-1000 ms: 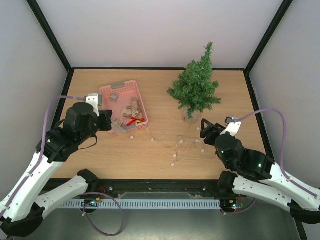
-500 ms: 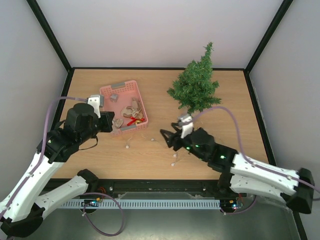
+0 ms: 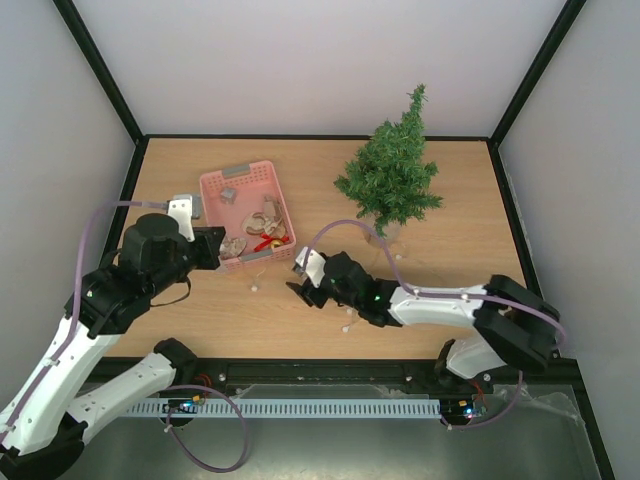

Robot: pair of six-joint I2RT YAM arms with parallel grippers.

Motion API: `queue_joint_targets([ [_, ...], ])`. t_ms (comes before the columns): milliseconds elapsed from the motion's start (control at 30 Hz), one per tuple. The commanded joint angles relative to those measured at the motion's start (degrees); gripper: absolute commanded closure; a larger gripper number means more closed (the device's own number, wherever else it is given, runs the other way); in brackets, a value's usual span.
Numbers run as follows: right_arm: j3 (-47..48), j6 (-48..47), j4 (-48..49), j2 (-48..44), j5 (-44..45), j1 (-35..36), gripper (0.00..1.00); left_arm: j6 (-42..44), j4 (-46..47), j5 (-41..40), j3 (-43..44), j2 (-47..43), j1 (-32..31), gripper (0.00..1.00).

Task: Decorate the small christmas tree
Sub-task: Pick up the decoration item from the center of the board.

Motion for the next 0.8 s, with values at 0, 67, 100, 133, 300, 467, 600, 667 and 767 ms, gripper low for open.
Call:
queue_joint_targets([
  [0,2.7,-4.3,5.1,6.4,-3.4,-1.4,0.32,-0.7,0.2,1.1,-0.7,-0.3,-0.1,0.98],
  [67,3.2,-5.0,5.9,8.9,-3.0,-1.6,0.33,-0.8,0.1,1.1,-0.5,-0.3,-0.1,0.98],
  [100,3.4,-5.5,6.5,9.9,-2.7,-1.8,0.33,-0.7,0.1,1.0,-0.5,-0.3,-0.1,0.98],
  [133,3.7,-5.8,7.1,11.5,-2.5,-1.9,0.33,-0.8,0.1,0.9,-0.6,-0.3,-0.1,0.98],
  [300,6.0,-6.8,8.7,16.9,-2.4,-2.4,0.36,-0.9,0.4,1.1,-1.4,-0.3,-0.1,0.98],
  [467,5.9,-7.3,9.8,17.3,1.6,-2.3,0.64,-1.4,0.7,1.4,-2.3,-0.2,-0.1,0.98],
  [600,3.3,-3.3,6.3,10.3,7.4,-2.3,0.94,-1.6,0.5,1.1,-3.9,-0.1,-0.1,0.98],
  [667,1.4,-0.5,3.5,5.2,7.0,-2.3,0.98,-1.8,0.2,1.4,-5.2,0.5,-0.1,0.98],
  [767,0.9,4.8,-5.6,-2.1,6.9,-1.8,0.98,-2.7,-0.2,1.6,-6.9,1.5,0.0,0.98],
])
